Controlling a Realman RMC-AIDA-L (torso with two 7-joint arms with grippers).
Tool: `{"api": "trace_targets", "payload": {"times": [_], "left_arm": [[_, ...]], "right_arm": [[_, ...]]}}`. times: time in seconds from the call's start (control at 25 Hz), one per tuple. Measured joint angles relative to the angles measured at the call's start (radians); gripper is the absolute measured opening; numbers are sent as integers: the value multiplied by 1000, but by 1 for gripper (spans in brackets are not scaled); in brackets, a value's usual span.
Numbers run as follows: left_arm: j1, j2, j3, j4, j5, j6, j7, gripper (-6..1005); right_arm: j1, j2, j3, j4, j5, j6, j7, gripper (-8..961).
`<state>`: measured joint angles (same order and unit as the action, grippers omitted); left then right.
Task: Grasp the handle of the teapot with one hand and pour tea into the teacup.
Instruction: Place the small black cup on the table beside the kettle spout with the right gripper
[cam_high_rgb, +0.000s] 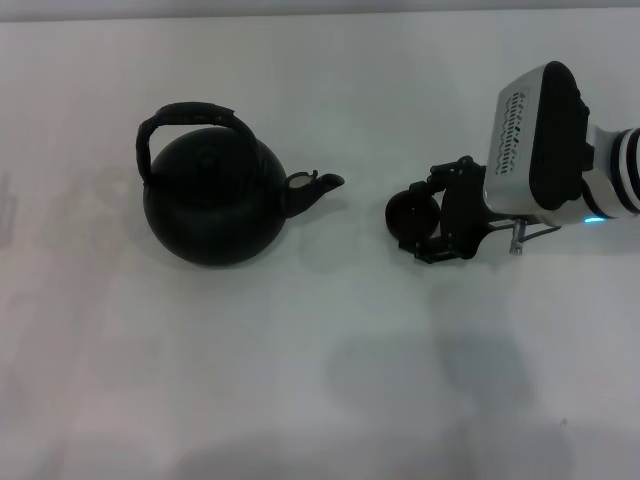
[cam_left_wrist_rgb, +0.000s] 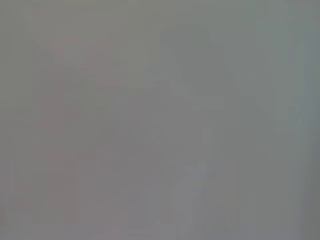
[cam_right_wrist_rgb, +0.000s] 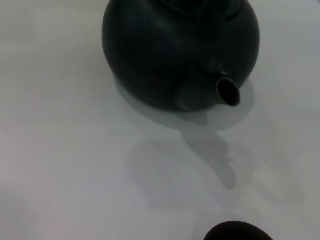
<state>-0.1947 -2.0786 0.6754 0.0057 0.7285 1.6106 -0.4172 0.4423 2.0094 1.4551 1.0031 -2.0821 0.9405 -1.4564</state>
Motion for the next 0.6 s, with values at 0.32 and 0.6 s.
{"api": "trace_targets", "payload": {"times": [0.32, 0.6], "left_arm": [[3, 0, 7, -1, 0, 0, 0, 618], [7, 0, 7, 0, 0, 0, 0, 619]], "right_arm": [[-4, 0, -2, 0, 3, -24, -7, 761], [-5, 0, -7, -3, -5, -34, -7, 766]]}}
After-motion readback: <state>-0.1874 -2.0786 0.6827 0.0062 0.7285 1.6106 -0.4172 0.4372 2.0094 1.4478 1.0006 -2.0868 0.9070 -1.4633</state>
